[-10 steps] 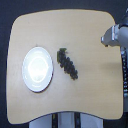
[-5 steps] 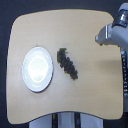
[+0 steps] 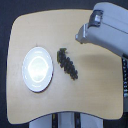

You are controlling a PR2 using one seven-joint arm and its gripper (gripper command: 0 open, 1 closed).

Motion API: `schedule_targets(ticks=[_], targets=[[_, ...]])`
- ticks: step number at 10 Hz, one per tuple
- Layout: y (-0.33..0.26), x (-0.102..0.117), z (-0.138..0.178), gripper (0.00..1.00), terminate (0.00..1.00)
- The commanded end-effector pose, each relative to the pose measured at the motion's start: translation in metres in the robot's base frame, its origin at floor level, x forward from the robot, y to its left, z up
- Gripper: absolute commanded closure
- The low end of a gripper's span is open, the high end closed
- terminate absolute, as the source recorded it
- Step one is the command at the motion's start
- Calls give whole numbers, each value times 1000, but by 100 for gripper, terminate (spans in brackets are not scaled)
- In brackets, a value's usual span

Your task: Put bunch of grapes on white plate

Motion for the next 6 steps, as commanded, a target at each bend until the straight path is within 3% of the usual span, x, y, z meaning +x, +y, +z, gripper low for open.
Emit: schedule_targets(ticks=[1, 6], targets=[[95, -9, -38, 0, 0], [148, -15, -70, 0, 0]])
